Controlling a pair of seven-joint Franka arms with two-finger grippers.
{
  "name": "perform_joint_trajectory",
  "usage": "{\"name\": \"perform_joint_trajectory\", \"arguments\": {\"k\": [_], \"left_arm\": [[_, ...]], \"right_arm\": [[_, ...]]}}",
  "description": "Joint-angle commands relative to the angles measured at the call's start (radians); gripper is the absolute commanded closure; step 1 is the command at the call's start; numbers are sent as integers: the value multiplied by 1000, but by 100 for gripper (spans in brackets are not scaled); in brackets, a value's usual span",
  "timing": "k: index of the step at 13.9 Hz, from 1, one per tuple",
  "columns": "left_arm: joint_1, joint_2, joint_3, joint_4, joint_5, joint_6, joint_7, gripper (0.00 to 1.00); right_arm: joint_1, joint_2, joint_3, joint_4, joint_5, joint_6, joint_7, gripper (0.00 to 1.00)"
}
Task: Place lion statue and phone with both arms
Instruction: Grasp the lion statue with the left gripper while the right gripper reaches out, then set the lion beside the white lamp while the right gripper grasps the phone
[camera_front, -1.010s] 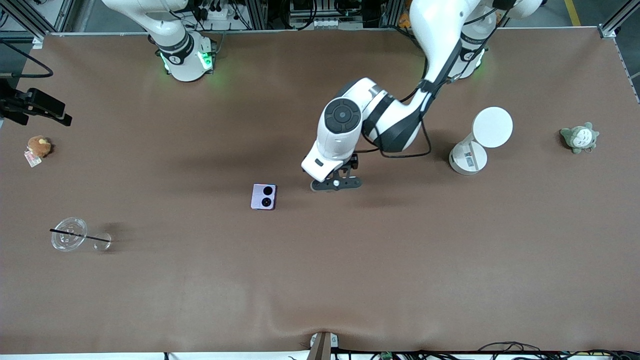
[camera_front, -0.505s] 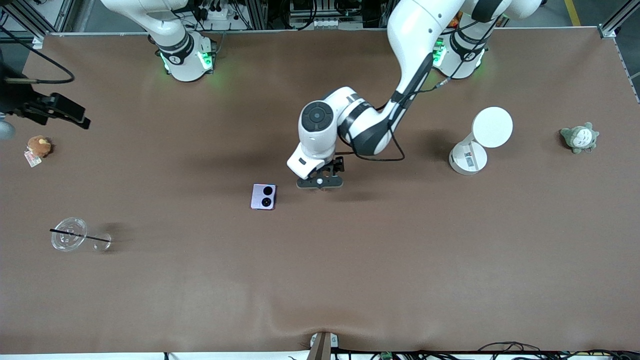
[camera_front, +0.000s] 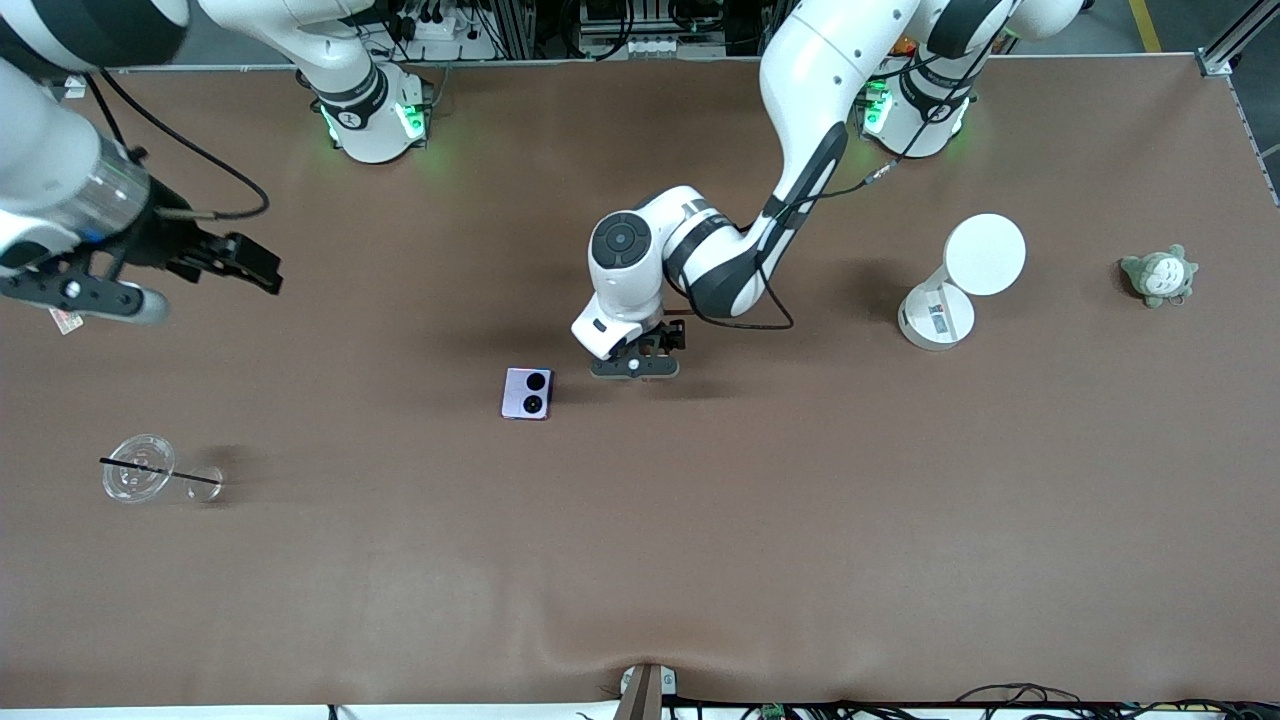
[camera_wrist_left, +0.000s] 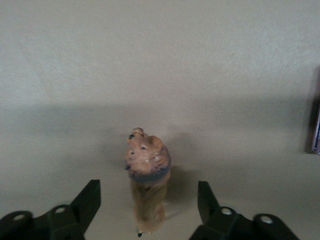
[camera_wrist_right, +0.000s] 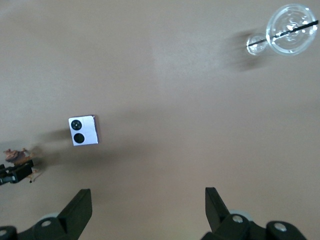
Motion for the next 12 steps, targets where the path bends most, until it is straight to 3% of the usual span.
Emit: {"name": "perform_joint_trajectory", "arguments": {"k": [1, 2, 4, 7, 8, 12], "left_arm": [[-14, 20, 10, 3, 25, 30, -16, 24], [-14, 20, 10, 2, 25, 30, -14, 32], [-17, 18, 10, -4, 25, 30, -14, 66], [-10, -1, 7, -33, 23, 23, -4, 93], [-2, -26, 7, -47, 23, 17, 0, 99], [36, -116, 6, -76, 23, -113, 36, 95]], "right_arm": [[48, 0, -6, -89, 5, 101, 3, 0], [71, 19, -6, -97, 5, 132, 3, 0], [106, 68, -6, -97, 5, 178, 4, 0], [143, 140, -6, -99, 5, 241, 4, 0], [150, 163, -6, -97, 5, 256, 6, 0], [164, 226, -6, -99, 5, 322, 12, 0]]}}
